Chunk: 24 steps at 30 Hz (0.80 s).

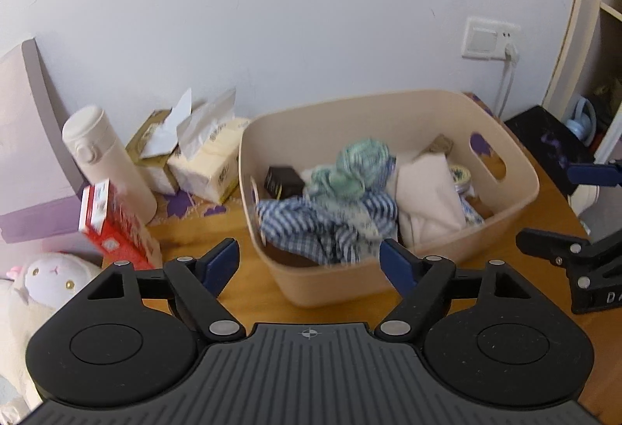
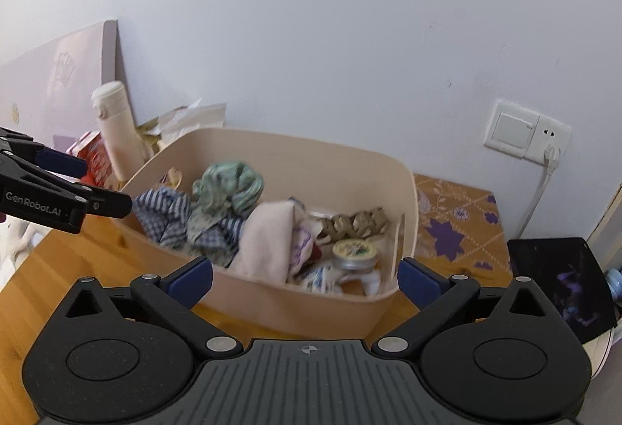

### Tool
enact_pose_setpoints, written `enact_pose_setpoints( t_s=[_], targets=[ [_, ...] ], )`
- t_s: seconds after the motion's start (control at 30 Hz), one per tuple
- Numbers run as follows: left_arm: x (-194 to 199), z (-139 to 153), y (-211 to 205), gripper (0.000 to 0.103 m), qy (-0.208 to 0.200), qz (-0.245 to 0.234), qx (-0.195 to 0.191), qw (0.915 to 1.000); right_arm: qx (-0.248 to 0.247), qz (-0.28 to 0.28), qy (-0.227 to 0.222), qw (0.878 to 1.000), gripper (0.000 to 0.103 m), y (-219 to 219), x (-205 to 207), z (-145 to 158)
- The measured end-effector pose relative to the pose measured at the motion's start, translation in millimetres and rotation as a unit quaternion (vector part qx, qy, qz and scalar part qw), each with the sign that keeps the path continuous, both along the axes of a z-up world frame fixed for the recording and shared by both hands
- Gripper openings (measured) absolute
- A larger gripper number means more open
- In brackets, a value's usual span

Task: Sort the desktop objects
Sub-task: 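Withdraw both grippers toward the cartoon tissue pack and orange bottle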

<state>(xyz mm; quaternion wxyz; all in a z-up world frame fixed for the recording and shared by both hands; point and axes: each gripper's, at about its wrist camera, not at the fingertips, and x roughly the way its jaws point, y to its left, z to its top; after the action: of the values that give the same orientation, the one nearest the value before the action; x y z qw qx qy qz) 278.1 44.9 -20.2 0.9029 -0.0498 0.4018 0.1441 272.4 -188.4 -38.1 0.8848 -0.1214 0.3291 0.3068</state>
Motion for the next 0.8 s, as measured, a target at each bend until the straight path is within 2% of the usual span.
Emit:
enact_pose_setpoints(
  t_s=[0.3, 0.5, 0.8],
  targets=[
    [-36.4, -21.8, -13.7, 0.081, 0.021, 0.003, -0.007, 0.9998, -0.024, 0.018, 0.017, 0.999, 0.103, 1.5, -30.0, -19.8],
    [-54.2, -42.9, -18.9, 0.081, 0.049, 0.003, -0.017, 0.9986, -0.037, 0.032, 0.032, 0.998, 0.103, 6.3, -48.2, -37.8],
    [-63.0, -68.5, -16.9, 0.081, 0.08, 0.012, -0.028, 0.9964, -0.054, 0.05, 0.057, 0.996, 0.103, 27.1, -61.8, -67.3]
  ],
)
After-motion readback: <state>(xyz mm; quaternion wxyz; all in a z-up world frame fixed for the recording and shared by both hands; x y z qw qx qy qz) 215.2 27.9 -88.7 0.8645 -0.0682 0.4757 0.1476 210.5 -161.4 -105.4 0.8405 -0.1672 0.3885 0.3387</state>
